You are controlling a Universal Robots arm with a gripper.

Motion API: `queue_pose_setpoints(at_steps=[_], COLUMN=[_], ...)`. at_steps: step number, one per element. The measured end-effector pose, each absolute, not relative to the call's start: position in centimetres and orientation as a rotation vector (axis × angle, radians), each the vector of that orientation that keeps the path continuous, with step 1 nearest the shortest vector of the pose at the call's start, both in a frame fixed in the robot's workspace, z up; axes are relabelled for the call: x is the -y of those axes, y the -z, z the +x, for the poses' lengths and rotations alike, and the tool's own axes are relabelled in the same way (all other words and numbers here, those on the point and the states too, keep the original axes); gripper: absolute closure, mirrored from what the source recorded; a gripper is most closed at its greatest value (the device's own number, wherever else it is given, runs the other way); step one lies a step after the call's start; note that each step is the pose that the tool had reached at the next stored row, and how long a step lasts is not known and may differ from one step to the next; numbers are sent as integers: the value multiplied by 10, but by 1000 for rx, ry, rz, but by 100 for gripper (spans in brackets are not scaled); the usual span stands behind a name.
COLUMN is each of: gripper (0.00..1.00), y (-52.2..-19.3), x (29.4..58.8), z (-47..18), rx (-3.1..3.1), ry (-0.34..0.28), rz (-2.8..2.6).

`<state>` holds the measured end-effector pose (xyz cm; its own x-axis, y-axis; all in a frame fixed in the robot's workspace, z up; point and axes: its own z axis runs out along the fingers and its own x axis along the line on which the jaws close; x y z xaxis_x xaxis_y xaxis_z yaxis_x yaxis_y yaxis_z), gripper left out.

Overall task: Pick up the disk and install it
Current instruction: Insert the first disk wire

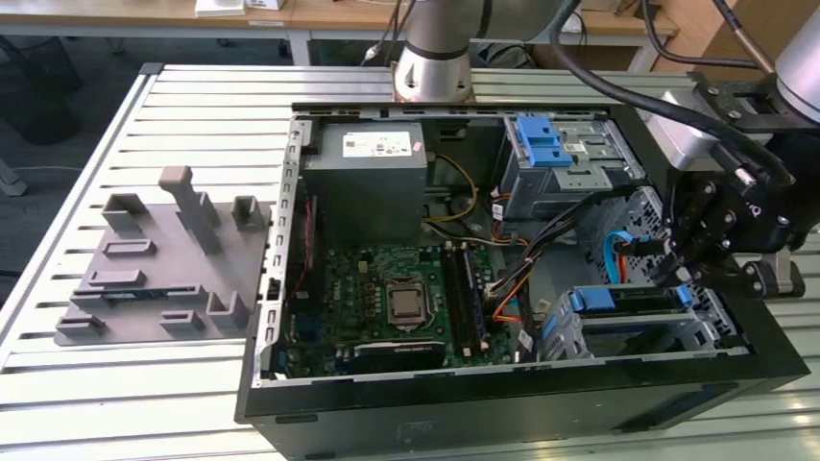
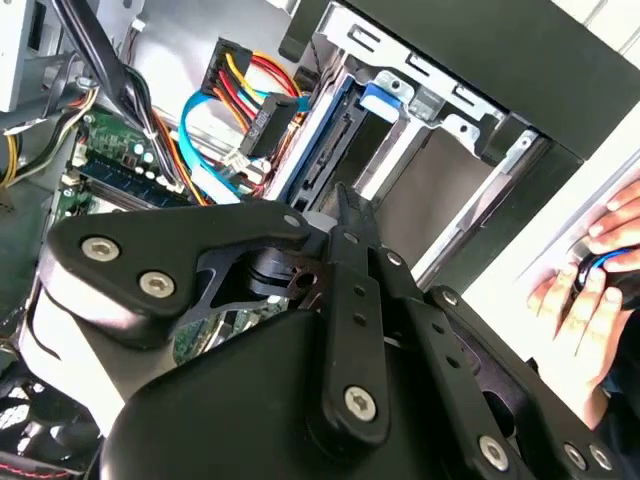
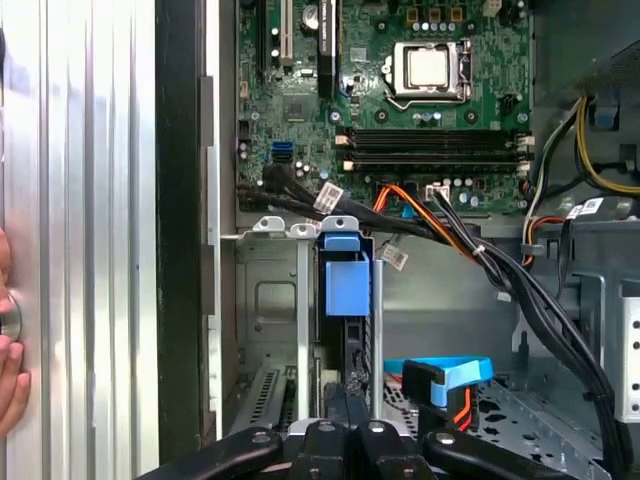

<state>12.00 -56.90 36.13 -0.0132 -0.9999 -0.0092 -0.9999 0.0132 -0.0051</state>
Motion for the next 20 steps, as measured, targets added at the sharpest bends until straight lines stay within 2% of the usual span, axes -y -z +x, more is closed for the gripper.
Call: queue_pose_setpoints(at_steps=[20], gripper=[89], y=[-369], x=[543], z=[136], rx=[-2246], ry=[-2], rz=[-2180])
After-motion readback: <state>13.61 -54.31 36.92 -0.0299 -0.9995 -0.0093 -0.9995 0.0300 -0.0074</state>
